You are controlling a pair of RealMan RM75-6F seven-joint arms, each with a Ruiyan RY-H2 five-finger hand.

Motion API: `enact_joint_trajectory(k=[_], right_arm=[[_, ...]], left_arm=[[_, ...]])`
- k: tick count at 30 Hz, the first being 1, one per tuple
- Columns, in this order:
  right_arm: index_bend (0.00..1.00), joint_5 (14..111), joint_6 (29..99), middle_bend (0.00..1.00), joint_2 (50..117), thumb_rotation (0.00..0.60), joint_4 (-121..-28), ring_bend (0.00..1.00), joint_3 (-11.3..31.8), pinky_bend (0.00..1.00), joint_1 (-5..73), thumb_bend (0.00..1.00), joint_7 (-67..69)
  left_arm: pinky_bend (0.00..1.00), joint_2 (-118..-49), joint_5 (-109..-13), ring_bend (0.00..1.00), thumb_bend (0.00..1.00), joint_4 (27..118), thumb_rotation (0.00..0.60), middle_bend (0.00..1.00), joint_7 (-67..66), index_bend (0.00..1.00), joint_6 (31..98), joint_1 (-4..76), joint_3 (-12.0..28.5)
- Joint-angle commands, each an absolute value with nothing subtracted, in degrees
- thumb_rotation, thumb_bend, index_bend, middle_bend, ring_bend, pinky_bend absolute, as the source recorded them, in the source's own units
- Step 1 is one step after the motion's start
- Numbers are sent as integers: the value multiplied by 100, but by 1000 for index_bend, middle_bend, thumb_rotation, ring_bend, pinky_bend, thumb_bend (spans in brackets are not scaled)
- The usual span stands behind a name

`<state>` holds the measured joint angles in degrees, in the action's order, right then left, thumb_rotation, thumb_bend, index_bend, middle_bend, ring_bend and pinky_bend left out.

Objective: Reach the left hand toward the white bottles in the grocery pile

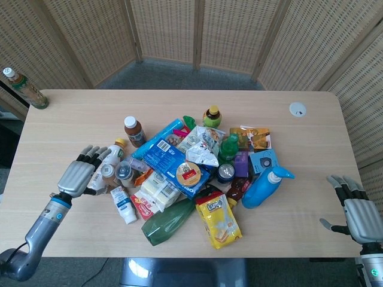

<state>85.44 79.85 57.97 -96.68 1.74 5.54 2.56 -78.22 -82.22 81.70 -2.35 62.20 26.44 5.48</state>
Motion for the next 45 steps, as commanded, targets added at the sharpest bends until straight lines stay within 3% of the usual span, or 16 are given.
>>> enact_joint_trajectory(k=[1,3,7,10,12,21,37,45], right_arm=[[0,8541,7973,0,5803,600,-9664,0,173,0,558,0,252],[0,8538,7955,0,5807,600,-9662,0,170,0,565,0,257],[0,8532,7945,0,5822,600,-9651,0,174,0,572,0,234],[0,8524,7935,0,5832,600,-9646,0,175,0,576,0,219],[0,8516,7928,0,5835,600,-9644,0,177,0,579,0,221],[0,8526,7920,0,5840,600,-9643,0,166,0,580,0,206],[0,8576,7920,0,5866,600,-9708,0,128,0,579,0,33],[0,8597,7951,0,5860,600,-9734,0,123,0,568,0,18]], left_arm=[[72,-8085,-8166,0,0,7934,600,0,-384,99,6269,2676,552],[164,-8190,-8128,61,0,7842,600,63,-441,141,6223,2726,565],[618,-8534,-8165,523,24,7534,600,561,-572,454,6337,2807,608],[749,-8637,-8096,741,73,7499,600,802,-633,623,6329,2843,640],[785,-8659,-8128,799,94,7509,600,864,-608,661,6436,2829,654],[796,-8168,-8347,825,101,7900,600,894,-172,686,7085,2670,791],[790,-5749,-8253,825,75,10855,600,888,-671,675,7981,2526,1847],[782,-5304,-8071,826,76,11391,600,887,-794,674,8059,2491,2021]])
